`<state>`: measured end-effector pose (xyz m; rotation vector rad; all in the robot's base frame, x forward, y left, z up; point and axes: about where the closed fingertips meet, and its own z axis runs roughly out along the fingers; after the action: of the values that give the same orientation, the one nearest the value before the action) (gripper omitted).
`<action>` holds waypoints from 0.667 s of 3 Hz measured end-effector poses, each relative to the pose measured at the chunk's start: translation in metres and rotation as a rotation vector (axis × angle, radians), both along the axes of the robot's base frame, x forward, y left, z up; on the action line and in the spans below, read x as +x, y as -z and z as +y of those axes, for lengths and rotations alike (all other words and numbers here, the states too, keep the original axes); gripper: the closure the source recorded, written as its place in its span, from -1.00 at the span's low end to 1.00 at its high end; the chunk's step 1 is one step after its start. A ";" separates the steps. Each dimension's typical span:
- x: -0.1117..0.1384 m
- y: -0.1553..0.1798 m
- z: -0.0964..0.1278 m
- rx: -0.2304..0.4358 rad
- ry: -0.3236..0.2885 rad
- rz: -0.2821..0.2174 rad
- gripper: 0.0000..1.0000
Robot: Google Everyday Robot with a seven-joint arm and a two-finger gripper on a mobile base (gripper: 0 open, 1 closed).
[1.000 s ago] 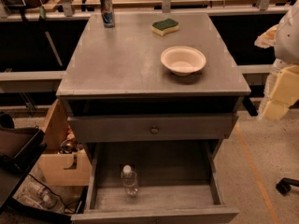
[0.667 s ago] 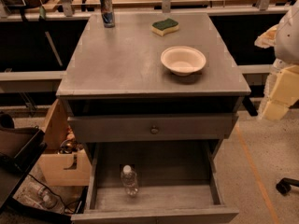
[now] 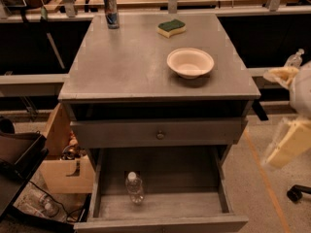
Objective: Pick water bottle from middle drawer and place on counter
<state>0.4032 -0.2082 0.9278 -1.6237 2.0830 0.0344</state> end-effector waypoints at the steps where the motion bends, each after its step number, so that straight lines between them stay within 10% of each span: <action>1: -0.020 0.069 0.015 0.149 -0.028 -0.014 -1.00; 2: -0.028 0.147 0.038 0.347 -0.024 -0.015 -1.00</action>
Offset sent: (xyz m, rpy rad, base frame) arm -0.0202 0.0562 -0.1967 0.6601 -0.4564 0.2673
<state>0.3754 -0.1697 0.7809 -1.4308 1.9184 0.3698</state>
